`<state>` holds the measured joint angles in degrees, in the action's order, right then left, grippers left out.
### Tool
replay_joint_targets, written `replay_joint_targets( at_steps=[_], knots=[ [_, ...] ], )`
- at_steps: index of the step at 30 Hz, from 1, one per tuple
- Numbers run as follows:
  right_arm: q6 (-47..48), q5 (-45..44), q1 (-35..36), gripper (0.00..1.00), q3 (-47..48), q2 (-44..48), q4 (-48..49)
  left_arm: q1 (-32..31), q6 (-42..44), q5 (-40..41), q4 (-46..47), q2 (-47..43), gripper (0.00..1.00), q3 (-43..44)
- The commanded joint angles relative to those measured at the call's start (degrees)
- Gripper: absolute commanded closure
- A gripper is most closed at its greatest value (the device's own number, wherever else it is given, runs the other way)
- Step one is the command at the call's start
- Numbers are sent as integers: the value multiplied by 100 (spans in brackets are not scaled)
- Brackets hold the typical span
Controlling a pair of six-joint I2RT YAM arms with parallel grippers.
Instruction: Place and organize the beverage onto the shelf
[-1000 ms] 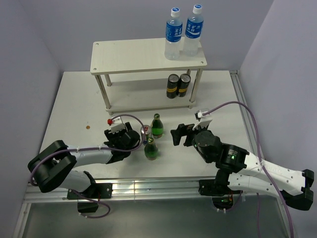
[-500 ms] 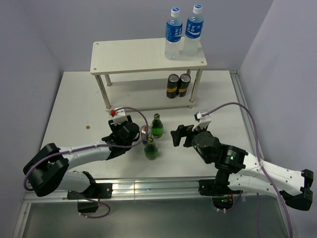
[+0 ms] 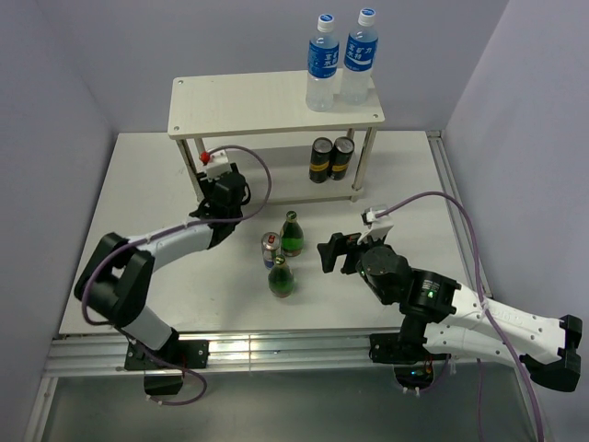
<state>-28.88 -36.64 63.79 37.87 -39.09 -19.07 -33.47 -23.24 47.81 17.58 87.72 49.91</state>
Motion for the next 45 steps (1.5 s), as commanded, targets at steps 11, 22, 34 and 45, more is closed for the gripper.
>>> replay_joint_targets(
  at_steps=[11,22,34,45],
  knots=[
    [85,-194,-16,3,-95,104,114,526,453,-167,1011,1466,100,1178],
    [58,-97,-42,3,-166,-81,228,658,532,-290,1133,1845,75,1398],
    [23,-106,-33,3,-174,-2,105,737,321,-316,984,1424,1,1171],
    [-82,-27,-33,3,-271,24,149,132,206,-299,45,28,1,538]
  ],
)
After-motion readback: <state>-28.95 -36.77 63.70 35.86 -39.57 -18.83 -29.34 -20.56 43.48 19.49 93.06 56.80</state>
